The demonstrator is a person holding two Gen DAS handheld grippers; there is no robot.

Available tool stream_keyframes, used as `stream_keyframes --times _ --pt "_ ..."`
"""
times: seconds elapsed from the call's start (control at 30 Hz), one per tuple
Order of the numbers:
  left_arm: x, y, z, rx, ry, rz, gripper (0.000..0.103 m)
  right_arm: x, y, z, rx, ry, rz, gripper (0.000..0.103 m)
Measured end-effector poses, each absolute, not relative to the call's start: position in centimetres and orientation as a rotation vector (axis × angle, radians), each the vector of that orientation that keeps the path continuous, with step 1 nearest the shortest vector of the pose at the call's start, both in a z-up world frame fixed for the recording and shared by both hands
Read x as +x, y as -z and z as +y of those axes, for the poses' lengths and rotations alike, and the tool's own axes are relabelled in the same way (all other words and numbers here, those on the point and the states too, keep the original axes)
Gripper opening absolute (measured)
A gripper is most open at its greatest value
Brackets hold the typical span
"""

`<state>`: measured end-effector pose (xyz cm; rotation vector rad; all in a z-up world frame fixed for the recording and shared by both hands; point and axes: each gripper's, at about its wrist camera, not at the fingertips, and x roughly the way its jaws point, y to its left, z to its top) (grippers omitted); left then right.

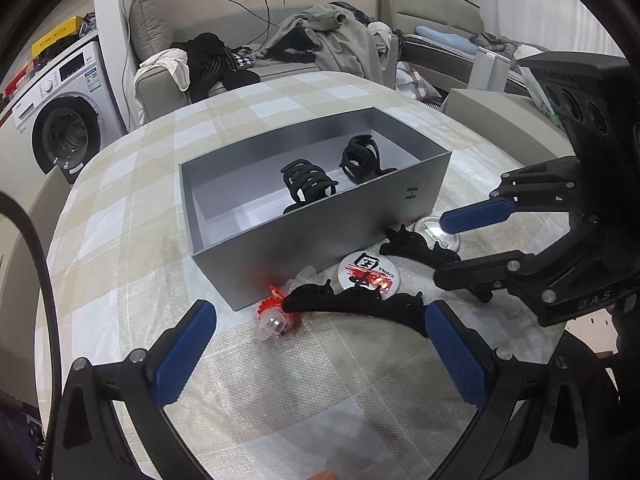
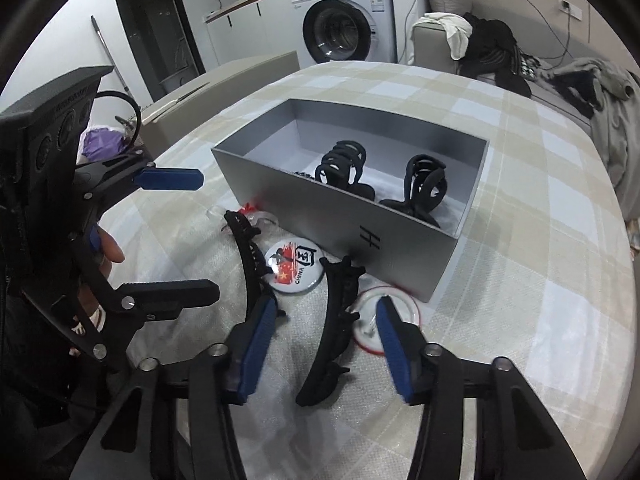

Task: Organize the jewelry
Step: 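Grasp a black hair band on the table with the right gripper, then lift the hair band with the right gripper while the left gripper grasps another black band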

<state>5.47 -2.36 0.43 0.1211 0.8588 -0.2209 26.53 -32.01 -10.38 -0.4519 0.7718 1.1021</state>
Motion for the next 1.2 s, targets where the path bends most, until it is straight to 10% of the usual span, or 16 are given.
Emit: stream_keyframes --times 0.4,0.63,1.2 --pt "5.4 -0.2 -2.6 0.128 0.222 0.873 0.102 25.6 11.1 -31.1 -0.54 -1.048 0.731 0.039" --pt "5.4 -0.2 -2.7 0.128 0.221 0.876 0.102 24.6 11.5 -30.7 -0.643 -0.975 0.661 0.018" --pt "5.3 0.3 -3.6 0.152 0.278 0.887 0.102 25.0 9.2 -32.3 -0.525 -1.094 0.668 0.018"
